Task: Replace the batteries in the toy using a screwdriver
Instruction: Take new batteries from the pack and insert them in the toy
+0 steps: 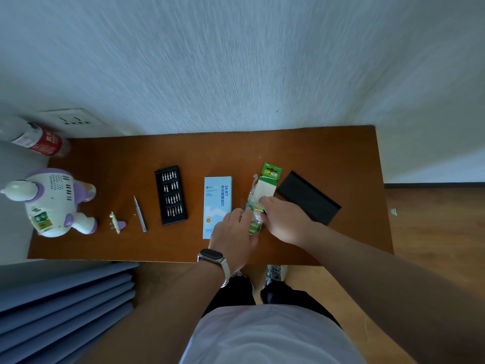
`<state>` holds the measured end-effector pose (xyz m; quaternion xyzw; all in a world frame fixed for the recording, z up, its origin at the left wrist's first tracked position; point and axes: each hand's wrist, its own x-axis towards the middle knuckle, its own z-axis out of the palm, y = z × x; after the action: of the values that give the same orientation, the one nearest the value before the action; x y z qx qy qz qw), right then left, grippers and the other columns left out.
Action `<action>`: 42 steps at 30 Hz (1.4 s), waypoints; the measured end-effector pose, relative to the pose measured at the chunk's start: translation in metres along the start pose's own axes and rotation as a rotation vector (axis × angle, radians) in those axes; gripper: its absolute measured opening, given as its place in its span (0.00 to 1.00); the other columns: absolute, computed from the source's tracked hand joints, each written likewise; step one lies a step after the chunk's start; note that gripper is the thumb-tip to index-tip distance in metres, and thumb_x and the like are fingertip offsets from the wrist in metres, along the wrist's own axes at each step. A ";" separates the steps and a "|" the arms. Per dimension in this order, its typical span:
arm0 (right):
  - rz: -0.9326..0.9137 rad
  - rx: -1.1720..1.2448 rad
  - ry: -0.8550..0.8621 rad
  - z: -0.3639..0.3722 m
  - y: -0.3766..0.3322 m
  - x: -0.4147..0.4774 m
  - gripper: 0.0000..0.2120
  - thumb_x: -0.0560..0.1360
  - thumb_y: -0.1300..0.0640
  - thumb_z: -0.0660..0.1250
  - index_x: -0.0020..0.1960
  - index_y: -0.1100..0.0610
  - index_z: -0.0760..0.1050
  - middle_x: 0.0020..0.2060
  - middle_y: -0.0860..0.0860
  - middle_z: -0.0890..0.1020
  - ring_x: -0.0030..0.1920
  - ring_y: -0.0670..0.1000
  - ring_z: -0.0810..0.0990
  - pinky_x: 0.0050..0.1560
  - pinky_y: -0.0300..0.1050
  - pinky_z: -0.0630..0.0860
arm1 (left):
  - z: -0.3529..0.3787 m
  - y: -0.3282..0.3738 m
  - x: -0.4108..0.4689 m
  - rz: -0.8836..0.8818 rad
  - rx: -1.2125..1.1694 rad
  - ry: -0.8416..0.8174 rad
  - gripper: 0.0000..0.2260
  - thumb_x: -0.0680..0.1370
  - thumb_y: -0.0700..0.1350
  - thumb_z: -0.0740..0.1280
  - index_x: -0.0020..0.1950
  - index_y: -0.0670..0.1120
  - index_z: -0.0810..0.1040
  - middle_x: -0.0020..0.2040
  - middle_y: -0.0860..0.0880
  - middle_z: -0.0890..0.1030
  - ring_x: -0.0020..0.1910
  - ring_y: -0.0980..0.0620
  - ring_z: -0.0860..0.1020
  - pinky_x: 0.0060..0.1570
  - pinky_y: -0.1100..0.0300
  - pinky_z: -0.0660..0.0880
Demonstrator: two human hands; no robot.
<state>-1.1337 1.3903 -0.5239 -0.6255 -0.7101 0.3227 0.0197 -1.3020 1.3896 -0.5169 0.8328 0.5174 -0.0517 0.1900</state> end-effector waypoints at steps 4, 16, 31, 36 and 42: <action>0.029 -0.032 -0.014 0.002 0.001 0.000 0.10 0.83 0.50 0.56 0.57 0.56 0.68 0.47 0.51 0.77 0.40 0.52 0.77 0.37 0.50 0.74 | 0.000 0.000 -0.001 0.000 -0.008 0.006 0.20 0.77 0.52 0.68 0.67 0.47 0.73 0.59 0.47 0.78 0.54 0.48 0.77 0.46 0.55 0.77; 0.079 -0.186 0.120 0.010 0.010 -0.019 0.14 0.82 0.47 0.55 0.57 0.56 0.72 0.47 0.51 0.80 0.40 0.53 0.80 0.33 0.47 0.74 | 0.000 -0.001 -0.002 0.008 -0.002 0.003 0.22 0.79 0.53 0.66 0.70 0.47 0.71 0.63 0.47 0.77 0.58 0.48 0.76 0.51 0.54 0.78; 0.058 -0.115 0.174 0.014 0.011 -0.025 0.14 0.82 0.47 0.57 0.58 0.55 0.73 0.46 0.52 0.79 0.39 0.54 0.79 0.33 0.49 0.76 | -0.004 -0.001 -0.001 0.018 -0.004 -0.008 0.21 0.80 0.55 0.64 0.71 0.49 0.70 0.64 0.48 0.75 0.60 0.49 0.74 0.53 0.58 0.75; 0.106 -0.024 0.067 0.009 0.009 -0.028 0.12 0.82 0.47 0.56 0.51 0.55 0.71 0.42 0.49 0.76 0.40 0.52 0.76 0.36 0.48 0.73 | -0.005 0.000 0.000 0.015 -0.009 -0.003 0.20 0.79 0.55 0.65 0.69 0.49 0.71 0.64 0.49 0.75 0.59 0.50 0.74 0.52 0.59 0.74; 0.276 0.309 -0.025 -0.009 0.006 -0.048 0.16 0.82 0.47 0.57 0.42 0.56 0.68 0.33 0.54 0.74 0.29 0.49 0.69 0.29 0.45 0.64 | -0.012 0.001 -0.001 -0.014 -0.082 0.023 0.21 0.77 0.55 0.68 0.68 0.48 0.74 0.63 0.49 0.74 0.59 0.50 0.73 0.53 0.60 0.72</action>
<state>-1.1137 1.3507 -0.5017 -0.7024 -0.5598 0.4352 0.0621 -1.3026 1.3929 -0.5050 0.8211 0.5272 -0.0219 0.2177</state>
